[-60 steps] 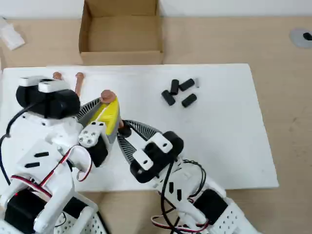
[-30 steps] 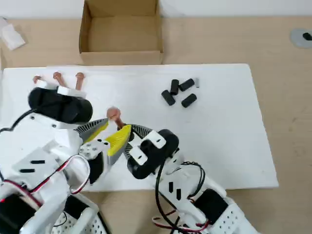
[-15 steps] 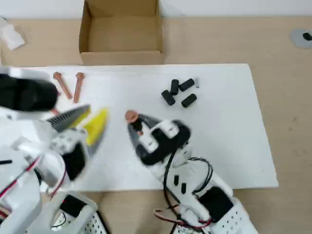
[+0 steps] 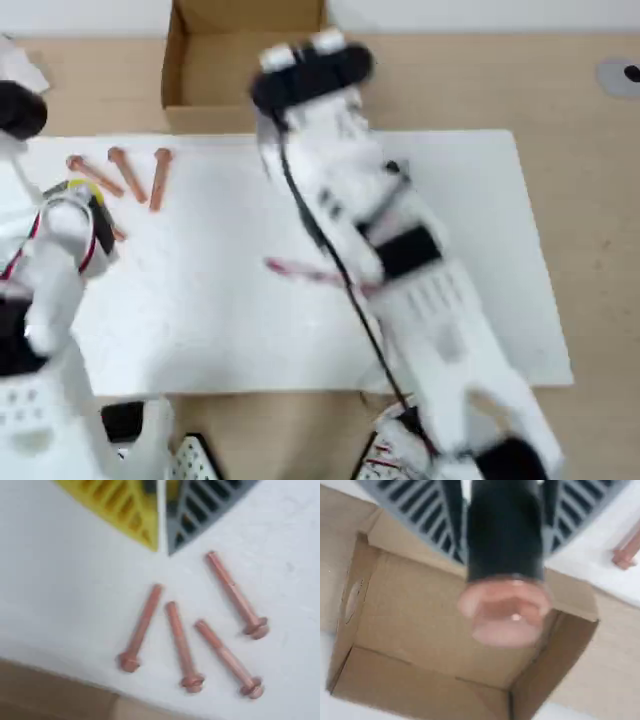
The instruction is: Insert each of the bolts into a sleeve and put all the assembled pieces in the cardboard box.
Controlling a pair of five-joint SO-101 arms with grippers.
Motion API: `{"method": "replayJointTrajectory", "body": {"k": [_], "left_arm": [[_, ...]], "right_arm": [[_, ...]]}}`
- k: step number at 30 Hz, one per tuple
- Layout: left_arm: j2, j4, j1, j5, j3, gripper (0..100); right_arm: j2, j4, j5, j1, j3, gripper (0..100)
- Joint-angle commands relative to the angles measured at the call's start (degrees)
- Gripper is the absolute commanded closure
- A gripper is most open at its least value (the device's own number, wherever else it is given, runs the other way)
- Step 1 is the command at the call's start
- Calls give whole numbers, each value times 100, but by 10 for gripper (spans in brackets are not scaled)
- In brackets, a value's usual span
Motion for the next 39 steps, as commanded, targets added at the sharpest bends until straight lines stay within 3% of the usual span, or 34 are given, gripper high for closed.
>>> {"method": "replayJointTrajectory", "body": {"k": [1,9,22,30,39], "left_arm": [[-22,-527,-185,-123,668,995],[-22,-932,-185,-246,1222,994],[-22,-905,-185,-237,1319,994],[-22,-888,-185,-220,1327,994],[-22,-914,-141,-202,1749,994]], "right_arm": [[1543,-35,-9,312,-1675,989],[4725,97,-9,945,-4602,989],[8136,888,-9,989,-8611,989],[9051,1319,70,1042,-9719,989],[9235,1310,114,1323,-9851,989]]}}
